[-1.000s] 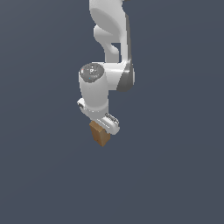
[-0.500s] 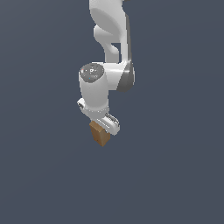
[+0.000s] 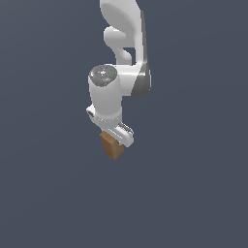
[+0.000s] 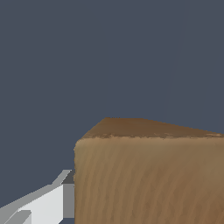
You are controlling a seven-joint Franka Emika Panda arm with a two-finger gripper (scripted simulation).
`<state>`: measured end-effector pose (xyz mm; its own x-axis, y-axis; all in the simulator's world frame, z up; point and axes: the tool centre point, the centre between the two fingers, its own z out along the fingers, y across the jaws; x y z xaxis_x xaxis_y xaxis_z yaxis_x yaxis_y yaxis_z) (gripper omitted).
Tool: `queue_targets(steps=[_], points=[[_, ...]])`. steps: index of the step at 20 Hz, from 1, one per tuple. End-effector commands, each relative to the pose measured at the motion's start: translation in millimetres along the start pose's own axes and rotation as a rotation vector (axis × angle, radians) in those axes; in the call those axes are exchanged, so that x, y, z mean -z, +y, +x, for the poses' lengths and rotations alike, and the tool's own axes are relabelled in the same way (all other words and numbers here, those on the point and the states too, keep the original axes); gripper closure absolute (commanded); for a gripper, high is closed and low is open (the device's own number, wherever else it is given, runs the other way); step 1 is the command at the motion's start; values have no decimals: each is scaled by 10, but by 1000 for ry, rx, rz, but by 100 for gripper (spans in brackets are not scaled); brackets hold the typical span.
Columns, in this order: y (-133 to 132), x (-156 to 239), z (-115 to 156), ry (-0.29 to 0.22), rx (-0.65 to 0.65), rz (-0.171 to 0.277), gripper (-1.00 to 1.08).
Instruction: Pick up the object and move it to a goal position.
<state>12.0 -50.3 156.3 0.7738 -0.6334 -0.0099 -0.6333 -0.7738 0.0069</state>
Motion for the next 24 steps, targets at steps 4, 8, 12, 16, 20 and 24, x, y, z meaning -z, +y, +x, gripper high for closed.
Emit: queue_targets(steps=[4, 8, 12, 16, 20, 24], points=[[-73, 414, -75, 9, 0, 7, 108], [-130, 788, -177, 10, -1, 6, 108], [-199, 1231, -296, 10, -1, 6, 108], [-273, 1693, -419, 11, -1, 5, 108], [-348, 2139, -536, 11, -1, 5, 108], [-423, 2564, -645, 11, -1, 5, 108]])
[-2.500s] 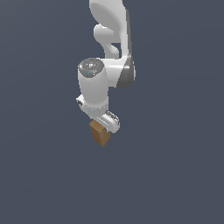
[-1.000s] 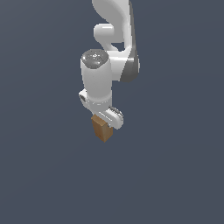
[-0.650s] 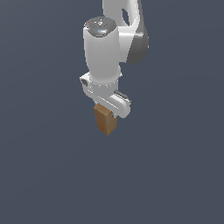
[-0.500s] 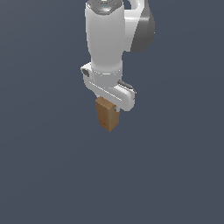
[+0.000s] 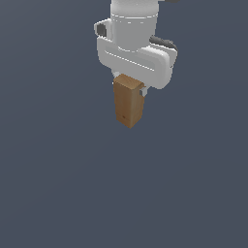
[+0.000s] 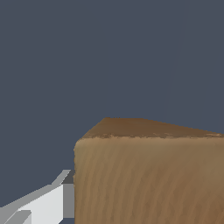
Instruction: Pick up the object and move it to a goal position.
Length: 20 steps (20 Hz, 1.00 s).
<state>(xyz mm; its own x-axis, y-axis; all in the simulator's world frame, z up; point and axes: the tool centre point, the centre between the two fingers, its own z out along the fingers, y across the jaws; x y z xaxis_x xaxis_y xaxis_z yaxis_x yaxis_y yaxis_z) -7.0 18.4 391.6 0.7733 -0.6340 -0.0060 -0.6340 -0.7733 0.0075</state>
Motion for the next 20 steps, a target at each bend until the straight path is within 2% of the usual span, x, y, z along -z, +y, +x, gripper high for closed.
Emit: queue_targets(steps=[1, 11, 20], points=[[-48, 317, -65, 7, 0, 6, 108], [-215, 1172, -268, 6, 1, 7, 108], [-300, 1553, -346, 6, 1, 7, 108]])
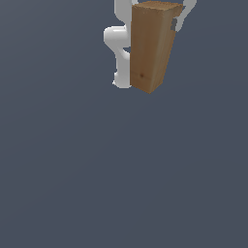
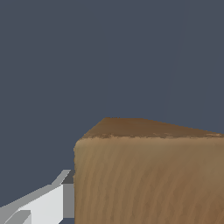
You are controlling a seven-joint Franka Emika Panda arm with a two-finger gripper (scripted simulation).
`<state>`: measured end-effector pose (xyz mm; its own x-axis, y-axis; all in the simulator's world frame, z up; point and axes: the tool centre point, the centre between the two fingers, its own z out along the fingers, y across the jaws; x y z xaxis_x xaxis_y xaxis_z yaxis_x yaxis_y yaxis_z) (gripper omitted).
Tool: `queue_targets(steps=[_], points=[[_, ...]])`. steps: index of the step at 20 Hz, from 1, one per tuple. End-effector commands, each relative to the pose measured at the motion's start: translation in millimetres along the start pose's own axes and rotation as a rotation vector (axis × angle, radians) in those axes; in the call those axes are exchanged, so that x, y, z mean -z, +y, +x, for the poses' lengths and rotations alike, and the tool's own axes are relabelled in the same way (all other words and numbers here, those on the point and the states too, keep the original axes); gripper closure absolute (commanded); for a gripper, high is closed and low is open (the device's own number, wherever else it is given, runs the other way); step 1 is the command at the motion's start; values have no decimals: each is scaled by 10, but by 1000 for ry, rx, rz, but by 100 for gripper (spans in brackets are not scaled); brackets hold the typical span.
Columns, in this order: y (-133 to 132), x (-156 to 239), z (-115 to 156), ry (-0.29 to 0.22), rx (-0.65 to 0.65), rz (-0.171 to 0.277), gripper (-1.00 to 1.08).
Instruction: Pick up the object and move it to a goal position.
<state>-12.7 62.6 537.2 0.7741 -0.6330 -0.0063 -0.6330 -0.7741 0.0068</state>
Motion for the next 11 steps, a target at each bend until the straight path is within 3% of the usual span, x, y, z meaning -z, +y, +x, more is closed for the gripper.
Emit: queue_targets(steps=[1, 11], points=[[-11, 122, -18, 6, 0, 7, 108], [-38, 213, -29, 6, 0, 7, 108]])
